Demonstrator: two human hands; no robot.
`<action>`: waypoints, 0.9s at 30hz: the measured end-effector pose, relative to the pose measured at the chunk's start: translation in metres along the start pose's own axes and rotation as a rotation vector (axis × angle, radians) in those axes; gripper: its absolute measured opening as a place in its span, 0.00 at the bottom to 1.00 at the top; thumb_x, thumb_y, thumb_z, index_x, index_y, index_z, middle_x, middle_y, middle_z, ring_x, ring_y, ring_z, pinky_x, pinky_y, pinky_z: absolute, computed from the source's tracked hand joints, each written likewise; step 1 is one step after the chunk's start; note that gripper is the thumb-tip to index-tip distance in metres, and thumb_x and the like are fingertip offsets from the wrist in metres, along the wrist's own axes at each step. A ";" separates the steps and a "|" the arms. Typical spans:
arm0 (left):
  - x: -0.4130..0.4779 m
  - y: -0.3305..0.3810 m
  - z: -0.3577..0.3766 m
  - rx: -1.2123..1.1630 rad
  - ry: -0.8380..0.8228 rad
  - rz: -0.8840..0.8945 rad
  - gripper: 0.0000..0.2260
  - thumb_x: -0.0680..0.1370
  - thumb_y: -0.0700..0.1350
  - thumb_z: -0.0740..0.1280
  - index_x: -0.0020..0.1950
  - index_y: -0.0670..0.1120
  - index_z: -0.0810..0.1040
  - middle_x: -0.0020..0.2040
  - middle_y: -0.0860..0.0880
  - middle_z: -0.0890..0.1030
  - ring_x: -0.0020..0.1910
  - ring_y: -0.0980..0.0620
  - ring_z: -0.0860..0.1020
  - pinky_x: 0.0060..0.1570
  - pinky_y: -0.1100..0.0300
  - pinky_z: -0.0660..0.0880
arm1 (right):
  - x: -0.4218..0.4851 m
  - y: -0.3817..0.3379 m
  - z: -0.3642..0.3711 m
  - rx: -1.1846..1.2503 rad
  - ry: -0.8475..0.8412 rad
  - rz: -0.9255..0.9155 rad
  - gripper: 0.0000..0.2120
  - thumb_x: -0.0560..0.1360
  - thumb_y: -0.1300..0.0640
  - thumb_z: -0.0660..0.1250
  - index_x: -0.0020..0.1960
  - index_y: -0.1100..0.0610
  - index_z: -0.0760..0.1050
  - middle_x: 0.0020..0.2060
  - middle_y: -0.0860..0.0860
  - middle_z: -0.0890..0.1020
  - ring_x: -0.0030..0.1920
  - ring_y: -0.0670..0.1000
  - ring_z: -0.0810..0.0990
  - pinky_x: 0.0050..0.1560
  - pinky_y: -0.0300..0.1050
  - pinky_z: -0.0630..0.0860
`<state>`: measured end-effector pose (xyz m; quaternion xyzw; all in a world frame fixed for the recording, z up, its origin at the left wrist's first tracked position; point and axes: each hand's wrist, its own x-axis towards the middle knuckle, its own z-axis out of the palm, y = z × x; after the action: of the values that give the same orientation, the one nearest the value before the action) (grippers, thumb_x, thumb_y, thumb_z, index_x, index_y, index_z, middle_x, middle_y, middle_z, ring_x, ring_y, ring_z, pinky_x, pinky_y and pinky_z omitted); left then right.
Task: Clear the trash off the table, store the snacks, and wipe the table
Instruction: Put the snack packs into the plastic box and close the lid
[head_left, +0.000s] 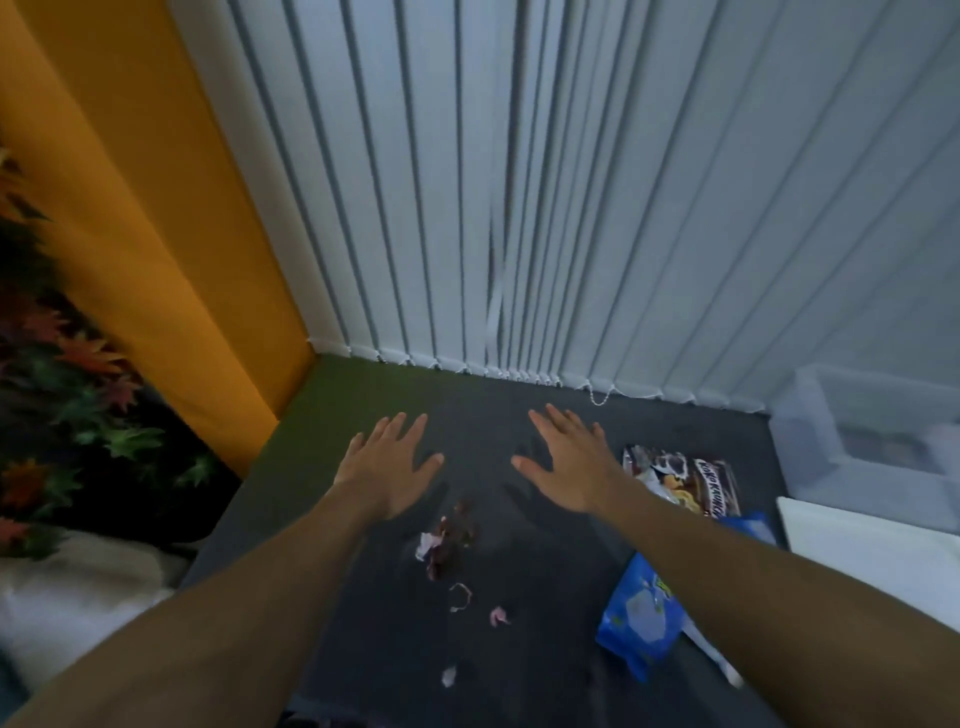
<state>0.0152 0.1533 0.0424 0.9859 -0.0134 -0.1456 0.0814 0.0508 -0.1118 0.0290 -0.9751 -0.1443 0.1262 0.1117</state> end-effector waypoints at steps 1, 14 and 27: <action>0.006 0.009 0.000 -0.001 -0.006 0.020 0.33 0.82 0.65 0.48 0.82 0.54 0.45 0.83 0.47 0.48 0.81 0.45 0.48 0.78 0.42 0.48 | -0.004 0.009 -0.001 0.006 0.007 0.022 0.38 0.78 0.32 0.53 0.81 0.48 0.47 0.81 0.50 0.48 0.80 0.55 0.47 0.77 0.64 0.46; 0.061 0.110 -0.007 0.033 -0.061 0.369 0.33 0.82 0.66 0.49 0.82 0.55 0.45 0.83 0.48 0.48 0.81 0.46 0.47 0.78 0.44 0.48 | -0.080 0.077 -0.007 0.136 0.193 0.384 0.37 0.77 0.32 0.56 0.80 0.48 0.52 0.80 0.51 0.53 0.79 0.56 0.52 0.77 0.60 0.51; 0.064 0.198 0.024 0.066 -0.113 0.614 0.33 0.81 0.66 0.52 0.82 0.54 0.47 0.83 0.48 0.50 0.81 0.46 0.49 0.78 0.43 0.50 | -0.158 0.126 0.007 0.207 0.215 0.619 0.36 0.79 0.34 0.56 0.80 0.47 0.50 0.80 0.52 0.52 0.79 0.56 0.51 0.76 0.65 0.49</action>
<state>0.0688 -0.0491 0.0339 0.9283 -0.3195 -0.1683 0.0884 -0.0655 -0.2773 0.0241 -0.9638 0.1845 0.0647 0.1813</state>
